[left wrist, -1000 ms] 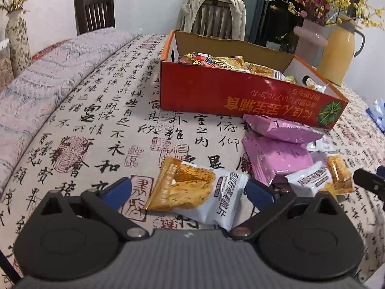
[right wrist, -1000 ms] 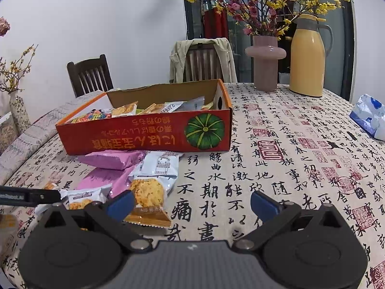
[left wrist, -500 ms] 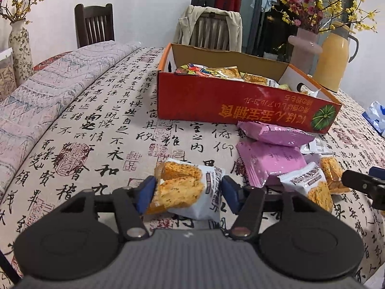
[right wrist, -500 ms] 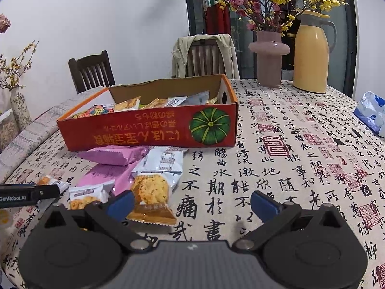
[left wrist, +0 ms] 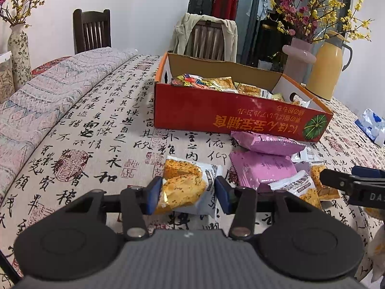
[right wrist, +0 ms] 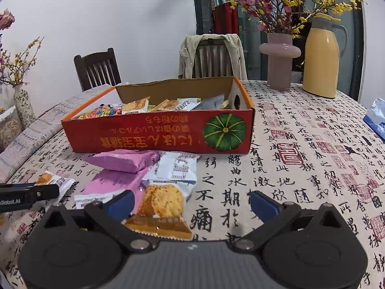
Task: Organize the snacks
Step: 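Grasp a gold-and-white cookie packet with the right gripper while the left gripper lifts its packet, then carry both cookie packets over the cardboard box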
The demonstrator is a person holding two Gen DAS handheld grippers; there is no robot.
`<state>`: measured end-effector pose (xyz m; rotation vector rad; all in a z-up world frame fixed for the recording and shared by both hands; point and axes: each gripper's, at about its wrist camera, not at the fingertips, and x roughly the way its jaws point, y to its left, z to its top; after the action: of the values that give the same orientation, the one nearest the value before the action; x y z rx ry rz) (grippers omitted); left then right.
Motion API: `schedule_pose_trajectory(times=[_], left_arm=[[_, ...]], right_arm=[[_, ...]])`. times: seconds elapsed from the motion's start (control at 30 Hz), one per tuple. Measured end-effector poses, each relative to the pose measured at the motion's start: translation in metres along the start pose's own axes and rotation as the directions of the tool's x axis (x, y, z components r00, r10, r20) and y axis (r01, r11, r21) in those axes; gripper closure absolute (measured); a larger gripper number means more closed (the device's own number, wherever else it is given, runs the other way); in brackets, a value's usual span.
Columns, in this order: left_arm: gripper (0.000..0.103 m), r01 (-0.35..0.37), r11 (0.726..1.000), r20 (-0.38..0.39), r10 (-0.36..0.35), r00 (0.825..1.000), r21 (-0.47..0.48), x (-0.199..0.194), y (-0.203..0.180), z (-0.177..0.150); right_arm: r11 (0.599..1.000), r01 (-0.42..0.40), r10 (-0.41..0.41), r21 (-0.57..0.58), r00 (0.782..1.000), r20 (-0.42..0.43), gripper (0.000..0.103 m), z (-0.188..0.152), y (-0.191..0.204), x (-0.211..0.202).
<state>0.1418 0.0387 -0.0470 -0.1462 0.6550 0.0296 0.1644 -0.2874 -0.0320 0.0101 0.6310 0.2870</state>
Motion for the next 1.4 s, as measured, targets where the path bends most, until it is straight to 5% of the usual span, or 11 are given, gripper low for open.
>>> schedule_pose_trajectory(times=[0.4,0.63,0.8,0.87,1.4], left_arm=[[0.054,0.017,1.0,0.031,-0.017,0.999,-0.009,-0.008,0.003,0.004],[0.054,0.023,1.0,0.026,-0.023,0.999,-0.011,-0.006,0.004,0.002],[0.054,0.028,1.0,0.022,-0.028,0.999,-0.011,-0.005,0.004,0.002],[0.054,0.029,1.0,0.021,-0.029,0.999,-0.01,-0.005,0.003,0.002],[0.054,0.045,0.999,0.098,-0.047,0.994,0.022,-0.019,-0.009,0.03]], right_arm=[[1.0,0.004,-0.004,0.005,0.999,-0.034,0.011,0.004,0.005,0.014],[1.0,-0.013,0.013,0.008,0.997,-0.074,0.038,0.0,0.005,0.021],[1.0,-0.012,0.013,0.012,0.997,-0.074,0.047,-0.001,0.006,0.023],[1.0,-0.01,0.011,0.015,0.998,-0.069,0.062,-0.001,0.004,0.022],[1.0,-0.017,0.016,0.006,0.997,0.077,0.064,0.017,-0.008,-0.014]])
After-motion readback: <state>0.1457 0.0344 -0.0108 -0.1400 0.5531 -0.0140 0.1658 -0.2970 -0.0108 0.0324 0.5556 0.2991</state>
